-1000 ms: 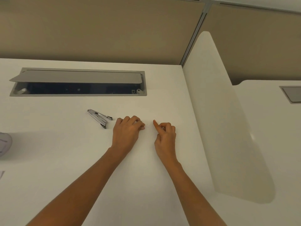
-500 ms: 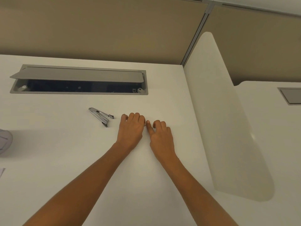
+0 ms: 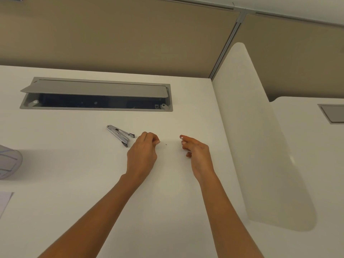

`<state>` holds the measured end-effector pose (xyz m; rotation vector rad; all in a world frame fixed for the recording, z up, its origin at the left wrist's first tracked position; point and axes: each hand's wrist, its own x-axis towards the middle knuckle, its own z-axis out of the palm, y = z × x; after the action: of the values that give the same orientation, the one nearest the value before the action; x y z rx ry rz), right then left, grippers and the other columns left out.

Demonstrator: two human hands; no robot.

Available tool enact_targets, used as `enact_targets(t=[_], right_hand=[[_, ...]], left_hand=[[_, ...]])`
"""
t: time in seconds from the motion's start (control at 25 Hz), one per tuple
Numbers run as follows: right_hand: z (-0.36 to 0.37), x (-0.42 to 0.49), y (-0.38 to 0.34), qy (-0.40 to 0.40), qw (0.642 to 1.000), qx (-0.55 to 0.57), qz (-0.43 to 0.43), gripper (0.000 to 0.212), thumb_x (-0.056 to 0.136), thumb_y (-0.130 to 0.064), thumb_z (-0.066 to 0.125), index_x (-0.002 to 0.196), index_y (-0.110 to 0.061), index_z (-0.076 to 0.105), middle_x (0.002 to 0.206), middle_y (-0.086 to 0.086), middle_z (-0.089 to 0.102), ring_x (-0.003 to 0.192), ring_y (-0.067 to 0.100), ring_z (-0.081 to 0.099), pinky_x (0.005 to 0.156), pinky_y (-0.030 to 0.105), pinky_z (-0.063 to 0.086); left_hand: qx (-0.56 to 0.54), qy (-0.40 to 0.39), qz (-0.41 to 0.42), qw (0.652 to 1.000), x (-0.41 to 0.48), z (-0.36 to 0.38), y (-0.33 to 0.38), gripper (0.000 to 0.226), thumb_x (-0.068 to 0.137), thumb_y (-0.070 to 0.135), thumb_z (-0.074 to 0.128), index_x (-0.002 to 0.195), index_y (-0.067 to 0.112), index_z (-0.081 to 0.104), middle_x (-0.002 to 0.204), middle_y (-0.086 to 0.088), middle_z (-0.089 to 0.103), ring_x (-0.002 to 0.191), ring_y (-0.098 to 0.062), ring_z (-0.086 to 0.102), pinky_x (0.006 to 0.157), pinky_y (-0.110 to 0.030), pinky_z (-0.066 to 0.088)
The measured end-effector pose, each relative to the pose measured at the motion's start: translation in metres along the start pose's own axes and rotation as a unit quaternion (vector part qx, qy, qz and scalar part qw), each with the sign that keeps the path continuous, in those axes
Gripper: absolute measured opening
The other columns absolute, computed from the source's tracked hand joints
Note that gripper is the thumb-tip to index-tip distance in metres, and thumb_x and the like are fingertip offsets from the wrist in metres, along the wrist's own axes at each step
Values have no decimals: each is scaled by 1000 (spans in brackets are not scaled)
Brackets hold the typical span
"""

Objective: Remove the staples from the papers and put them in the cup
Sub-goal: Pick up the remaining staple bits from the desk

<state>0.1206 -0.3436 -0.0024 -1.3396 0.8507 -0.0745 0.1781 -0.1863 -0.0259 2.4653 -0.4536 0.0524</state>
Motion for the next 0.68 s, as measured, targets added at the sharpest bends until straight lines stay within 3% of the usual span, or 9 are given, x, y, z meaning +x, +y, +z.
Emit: enact_targets(t=[0.12,0.48,0.56,0.68], right_hand=[[4,-1,-2,-7,1000,24,13,11,82,-18,72,92,-20,76,93,-5,73,83,15,60,71,26,43],[0,5,-4,-1,999,27,39,12,78,-23,77,88,-16,75,88,0,71,79,16,61,66,26,44],[2,6,-4,-9,999,-8,30,13,78,-23,78,88,-16,75,85,-2,70,78,15,60,65,25,43],[15,8,-4,-4,990,-138,6,21,73,-29,81,81,-12,73,80,-3,69,76,13,60,65,22,43]], left_hand=[[-19,-22,-24,999,1,1,0,11,97,16,49,97,14,59,99,1,65,79,-22,61,57,-31,44],[98,-155,-22,983,35,10,16,14,94,21,54,98,15,66,101,-5,68,94,-26,61,68,-34,44],[97,-170,-23,980,36,10,18,14,94,18,52,100,13,64,104,-6,67,96,-27,60,69,-35,44],[19,-117,-85,989,33,1,15,16,94,14,51,104,11,63,107,-5,69,95,-27,62,70,-33,46]])
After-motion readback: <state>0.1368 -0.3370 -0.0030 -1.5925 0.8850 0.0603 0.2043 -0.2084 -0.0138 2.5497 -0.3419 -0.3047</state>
